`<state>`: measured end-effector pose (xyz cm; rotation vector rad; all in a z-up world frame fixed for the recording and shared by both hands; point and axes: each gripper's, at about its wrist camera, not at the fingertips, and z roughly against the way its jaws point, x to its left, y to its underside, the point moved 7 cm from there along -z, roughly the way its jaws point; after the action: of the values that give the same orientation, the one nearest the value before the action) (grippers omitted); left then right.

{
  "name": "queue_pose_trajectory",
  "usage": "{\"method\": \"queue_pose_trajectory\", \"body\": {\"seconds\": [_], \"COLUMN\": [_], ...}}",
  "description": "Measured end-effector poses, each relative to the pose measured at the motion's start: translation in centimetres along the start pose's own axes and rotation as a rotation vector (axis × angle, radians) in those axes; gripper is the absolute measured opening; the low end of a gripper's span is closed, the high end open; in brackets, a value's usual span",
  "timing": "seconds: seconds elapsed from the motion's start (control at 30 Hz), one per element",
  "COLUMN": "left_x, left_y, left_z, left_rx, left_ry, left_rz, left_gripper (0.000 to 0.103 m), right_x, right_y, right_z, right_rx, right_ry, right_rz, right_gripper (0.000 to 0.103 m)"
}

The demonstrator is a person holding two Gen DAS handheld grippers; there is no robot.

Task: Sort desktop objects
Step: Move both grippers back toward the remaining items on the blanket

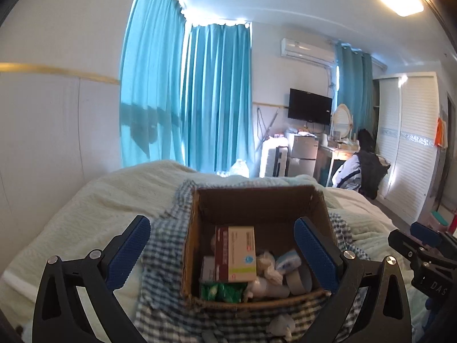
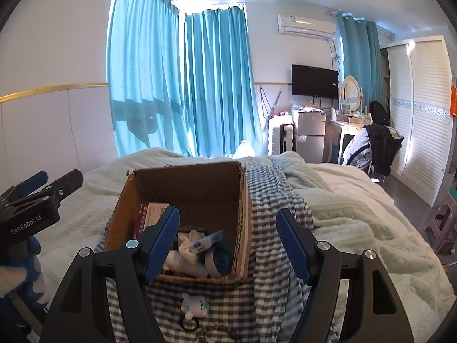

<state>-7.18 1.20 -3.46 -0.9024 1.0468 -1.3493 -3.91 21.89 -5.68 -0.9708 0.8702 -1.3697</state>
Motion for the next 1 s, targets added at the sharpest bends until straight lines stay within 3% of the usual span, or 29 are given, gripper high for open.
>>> {"method": "queue_pose_trajectory", "body": {"seconds": [0.1,0.27,0.43,0.5,0.57,0.87,1.0], "left_x": [0.6,-0.1,-1.1,-0.8,-0.5,-0.4,0.1], "left_y": [3.0,8.4,12.4,14.3,15.7,18.8,20.4], "left_z": [0.0,-0.7,-3.7,-5.1,-5.8,-9.5,-10.5], "left_rx": [0.053,0.183,0.286,0.368,0.414,0.485,0.522], "left_ry": [-0.022,0.015,0.01,0.009,0.018,-0.016,-0.012], "left_rz": [0.024,0.021,-0.03,-0.006,0.015,-0.008,0.018], "left_gripper": [0.102,0.1,0.081,0.068,0.065,0.064,0.057], "right_x": [0.0,0.0,0.2,0.2,0.3,1.3,1.5], "right_y": [1.6,4.2,6.4,7.1,8.1,12.3,13.5], "right_z": [0.2,-0.6,-2.3,-2.9,-3.6,-7.2,-8.4], "right_rx": [0.024,0.068,0.119,0.136,0.156,0.261,0.292], "right_ry": [-0.007,-0.022,-0.022,-0.023,-0.024,-0.053,-0.063], "right_rz": [-0.004,-0.015,-0.006,-0.011,-0.017,-0.001,-0.007], "right_gripper": [0.07,0.07,0.07,0.07,0.07,0.07,0.07]}}
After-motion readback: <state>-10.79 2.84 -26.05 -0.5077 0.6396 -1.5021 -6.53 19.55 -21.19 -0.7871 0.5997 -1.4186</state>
